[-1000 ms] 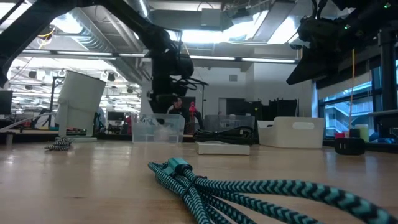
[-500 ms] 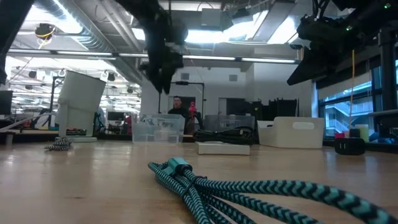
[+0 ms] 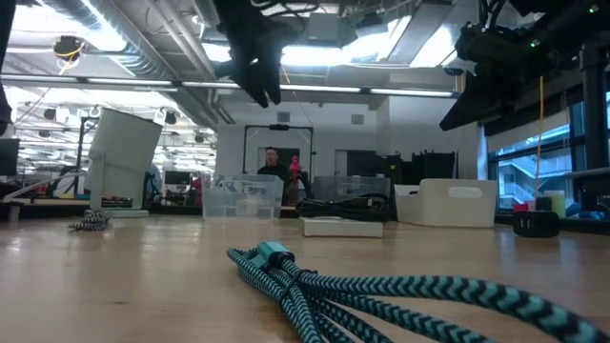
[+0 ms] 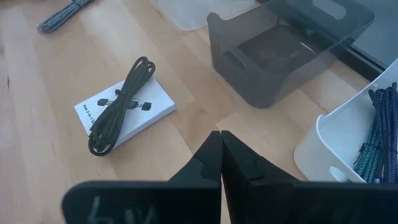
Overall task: Pick and place items into bin
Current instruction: Put the bottom white card reader box into the black bin
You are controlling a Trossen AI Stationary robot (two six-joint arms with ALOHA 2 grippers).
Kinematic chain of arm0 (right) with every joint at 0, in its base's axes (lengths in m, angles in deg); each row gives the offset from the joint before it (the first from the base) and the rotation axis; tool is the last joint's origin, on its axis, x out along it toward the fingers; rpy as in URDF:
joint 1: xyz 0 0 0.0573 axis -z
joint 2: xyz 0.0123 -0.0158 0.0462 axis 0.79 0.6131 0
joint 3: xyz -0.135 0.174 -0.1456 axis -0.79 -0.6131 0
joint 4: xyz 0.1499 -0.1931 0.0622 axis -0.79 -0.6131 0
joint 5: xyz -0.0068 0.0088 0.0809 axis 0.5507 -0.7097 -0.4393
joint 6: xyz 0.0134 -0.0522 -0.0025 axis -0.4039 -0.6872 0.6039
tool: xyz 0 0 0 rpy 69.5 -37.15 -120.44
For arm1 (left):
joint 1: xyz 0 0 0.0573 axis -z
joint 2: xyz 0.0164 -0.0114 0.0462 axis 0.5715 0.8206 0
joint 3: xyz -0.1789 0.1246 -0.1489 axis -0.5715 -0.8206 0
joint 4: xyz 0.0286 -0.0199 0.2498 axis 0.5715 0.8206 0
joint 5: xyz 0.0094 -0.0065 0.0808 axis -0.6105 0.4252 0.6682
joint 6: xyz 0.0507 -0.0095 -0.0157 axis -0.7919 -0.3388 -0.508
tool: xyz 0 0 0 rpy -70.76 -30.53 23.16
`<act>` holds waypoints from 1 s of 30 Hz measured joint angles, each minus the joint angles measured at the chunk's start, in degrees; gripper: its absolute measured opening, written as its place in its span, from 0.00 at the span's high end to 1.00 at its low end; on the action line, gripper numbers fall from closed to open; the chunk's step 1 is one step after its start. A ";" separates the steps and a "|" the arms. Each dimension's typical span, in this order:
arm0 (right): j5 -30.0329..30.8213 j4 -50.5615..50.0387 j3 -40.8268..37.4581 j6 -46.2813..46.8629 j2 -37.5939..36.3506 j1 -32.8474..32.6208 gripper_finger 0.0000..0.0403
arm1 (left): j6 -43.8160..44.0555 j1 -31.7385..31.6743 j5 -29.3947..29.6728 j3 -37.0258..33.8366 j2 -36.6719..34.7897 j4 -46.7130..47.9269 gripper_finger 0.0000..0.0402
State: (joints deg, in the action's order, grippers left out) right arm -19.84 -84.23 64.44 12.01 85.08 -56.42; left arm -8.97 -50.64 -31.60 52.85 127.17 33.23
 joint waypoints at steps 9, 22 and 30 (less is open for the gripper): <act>0.00 -0.02 0.00 0.01 0.00 0.00 0.99 | 12.14 14.75 3.45 -6.99 -0.10 -3.88 0.94; -0.01 0.20 0.00 0.00 0.00 0.00 0.99 | 14.42 31.07 12.12 -15.17 -0.63 -15.16 1.00; -0.09 0.47 0.00 5.04 -0.02 -0.01 0.99 | 10.68 33.50 13.24 -22.93 -3.57 -23.86 1.00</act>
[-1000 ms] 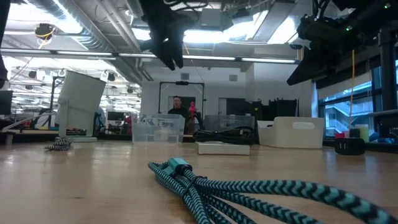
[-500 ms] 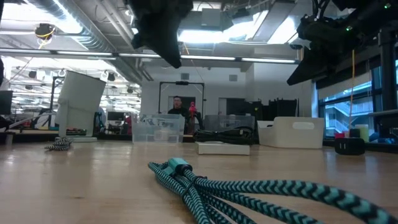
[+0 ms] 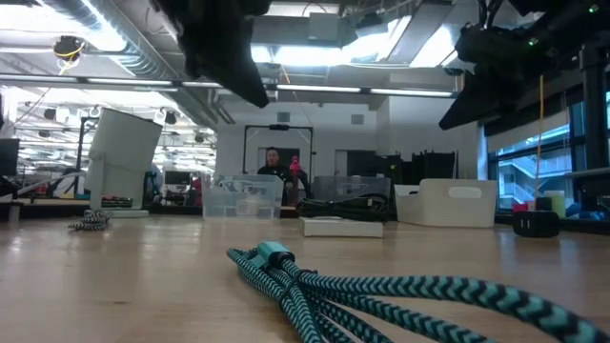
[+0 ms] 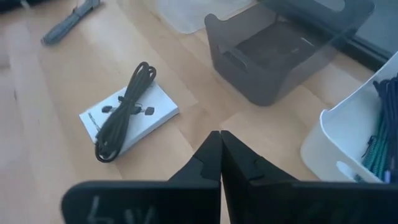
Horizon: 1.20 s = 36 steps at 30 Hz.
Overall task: Pick and place items into bin
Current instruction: Put the bottom white card reader box into the black bin
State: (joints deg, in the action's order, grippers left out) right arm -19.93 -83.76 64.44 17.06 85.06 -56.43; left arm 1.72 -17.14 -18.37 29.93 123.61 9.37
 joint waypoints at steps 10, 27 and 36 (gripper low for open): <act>-3.18 5.35 0.16 8.47 0.02 -0.03 1.00 | -3.26 -0.46 -7.31 -17.22 -12.96 -16.33 1.00; -10.26 -45.93 33.75 32.28 17.37 -5.71 1.00 | -15.64 -0.61 -14.81 -27.97 -29.87 -19.21 1.00; -27.29 -52.61 31.70 59.32 22.03 -17.18 0.97 | -22.08 -1.13 -17.60 -27.97 -29.82 -18.27 1.00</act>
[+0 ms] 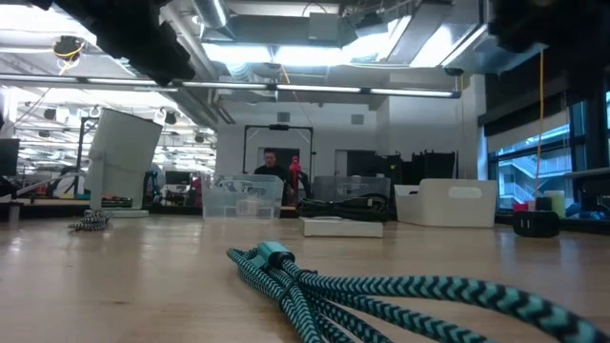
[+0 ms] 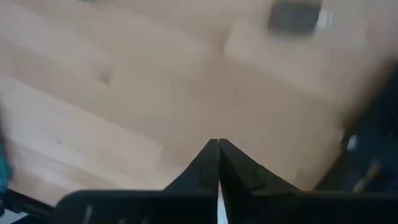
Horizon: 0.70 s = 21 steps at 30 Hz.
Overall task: Pick and place items into bin
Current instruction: Put the bottom white card reader box into the black bin
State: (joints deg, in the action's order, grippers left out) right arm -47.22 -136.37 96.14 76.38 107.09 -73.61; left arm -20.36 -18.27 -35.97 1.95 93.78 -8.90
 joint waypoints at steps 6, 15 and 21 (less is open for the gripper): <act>-5.46 5.73 -4.84 14.05 -0.02 -9.92 0.89 | -0.09 -2.27 -4.27 0.00 0.02 0.62 1.00; -9.69 11.29 -9.19 23.17 -0.04 -22.21 0.75 | 0.40 -5.13 -4.98 -0.02 0.07 -4.94 1.00; -9.29 11.44 -9.19 25.98 -0.04 -28.92 0.72 | 8.67 -4.71 -3.97 2.59 3.22 -11.67 1.00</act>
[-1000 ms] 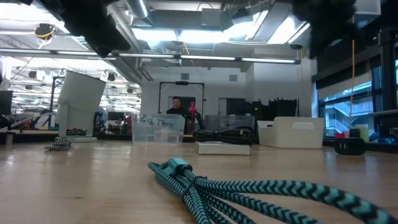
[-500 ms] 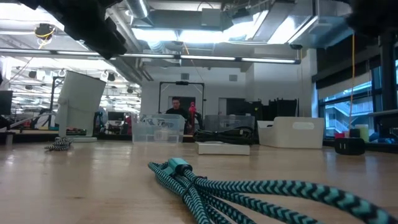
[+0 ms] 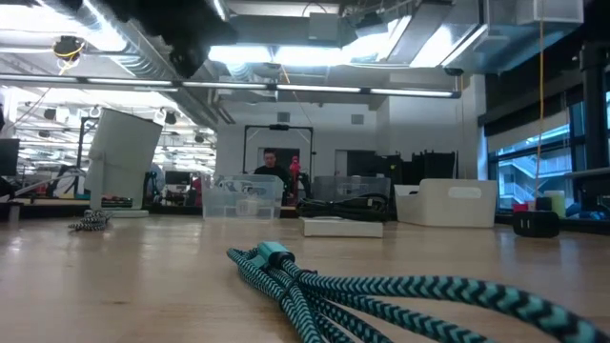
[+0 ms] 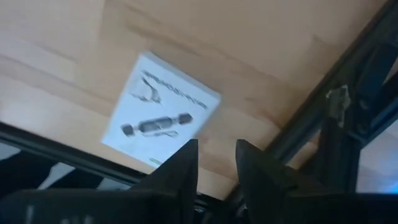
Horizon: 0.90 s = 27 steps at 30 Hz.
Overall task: Pick and place items into bin
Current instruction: Put the bottom white card reader box into the black bin
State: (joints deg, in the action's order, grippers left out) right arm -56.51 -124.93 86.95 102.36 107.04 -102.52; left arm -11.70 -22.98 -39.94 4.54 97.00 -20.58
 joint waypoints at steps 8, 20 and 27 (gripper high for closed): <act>1.63 3.75 -0.02 0.24 2.35 -7.51 0.72 | 0.64 3.11 3.55 10.65 14.29 0.58 1.00; 1.16 12.67 0.00 8.89 14.97 -13.26 0.72 | 9.44 6.12 3.83 14.61 22.18 0.15 1.00; 2.66 12.44 -0.07 9.64 18.58 -11.99 0.72 | 9.54 8.43 5.65 14.61 22.75 0.11 1.00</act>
State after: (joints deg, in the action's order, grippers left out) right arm -53.85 -112.49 86.89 112.00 125.63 -114.51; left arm -2.16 -14.54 -34.30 19.15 119.75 -20.47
